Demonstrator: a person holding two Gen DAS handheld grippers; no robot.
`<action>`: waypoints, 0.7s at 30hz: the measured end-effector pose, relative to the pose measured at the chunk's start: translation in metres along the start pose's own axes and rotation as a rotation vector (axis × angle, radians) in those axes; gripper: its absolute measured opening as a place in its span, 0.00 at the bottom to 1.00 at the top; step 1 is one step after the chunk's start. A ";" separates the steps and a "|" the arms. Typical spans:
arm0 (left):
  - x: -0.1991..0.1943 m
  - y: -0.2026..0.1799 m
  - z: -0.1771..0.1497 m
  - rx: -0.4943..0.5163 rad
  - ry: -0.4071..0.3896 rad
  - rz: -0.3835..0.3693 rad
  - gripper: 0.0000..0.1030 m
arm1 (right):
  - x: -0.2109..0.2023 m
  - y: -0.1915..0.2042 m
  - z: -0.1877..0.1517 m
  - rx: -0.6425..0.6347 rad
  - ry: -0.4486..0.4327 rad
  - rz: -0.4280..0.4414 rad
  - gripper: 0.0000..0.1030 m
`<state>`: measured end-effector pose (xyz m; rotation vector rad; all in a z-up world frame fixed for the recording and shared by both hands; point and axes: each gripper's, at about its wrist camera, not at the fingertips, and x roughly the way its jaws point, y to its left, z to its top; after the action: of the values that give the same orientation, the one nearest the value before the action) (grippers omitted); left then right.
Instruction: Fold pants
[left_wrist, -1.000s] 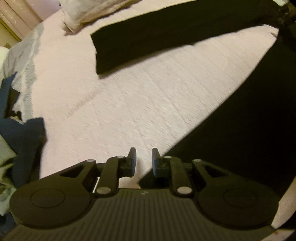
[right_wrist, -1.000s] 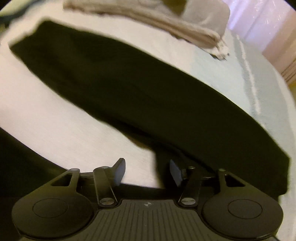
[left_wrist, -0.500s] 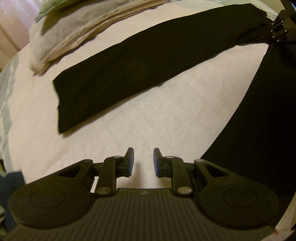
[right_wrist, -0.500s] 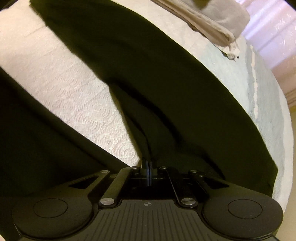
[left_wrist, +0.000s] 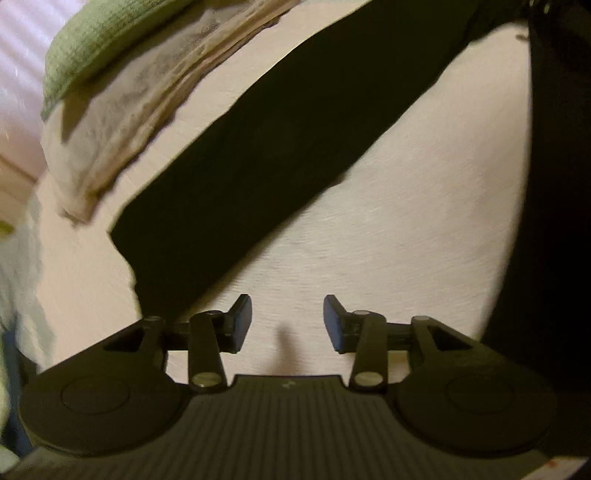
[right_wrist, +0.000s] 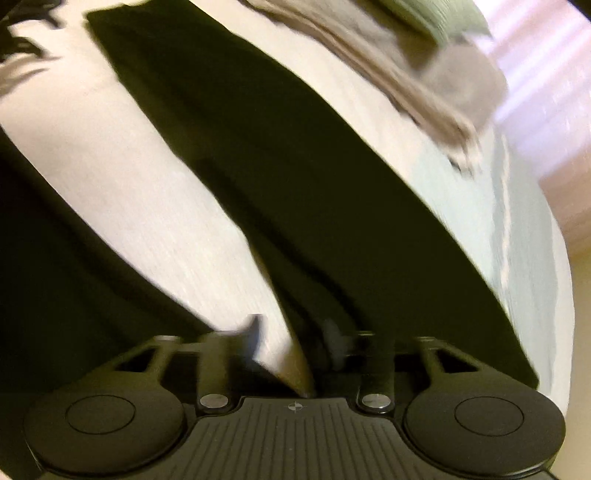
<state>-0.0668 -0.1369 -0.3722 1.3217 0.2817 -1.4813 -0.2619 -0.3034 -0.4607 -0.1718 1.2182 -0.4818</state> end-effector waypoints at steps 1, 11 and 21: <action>0.007 0.003 -0.003 0.039 0.000 0.027 0.42 | 0.009 0.004 0.005 -0.018 0.002 0.005 0.46; 0.082 0.039 -0.032 0.345 0.003 0.120 0.19 | 0.043 0.018 0.001 -0.051 0.017 -0.032 0.06; 0.057 0.109 -0.033 0.185 -0.004 0.070 0.04 | -0.023 0.035 -0.040 -0.008 0.077 0.081 0.00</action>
<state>0.0501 -0.1853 -0.3814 1.4598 0.0962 -1.4783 -0.2961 -0.2568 -0.4679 -0.1105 1.2978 -0.4162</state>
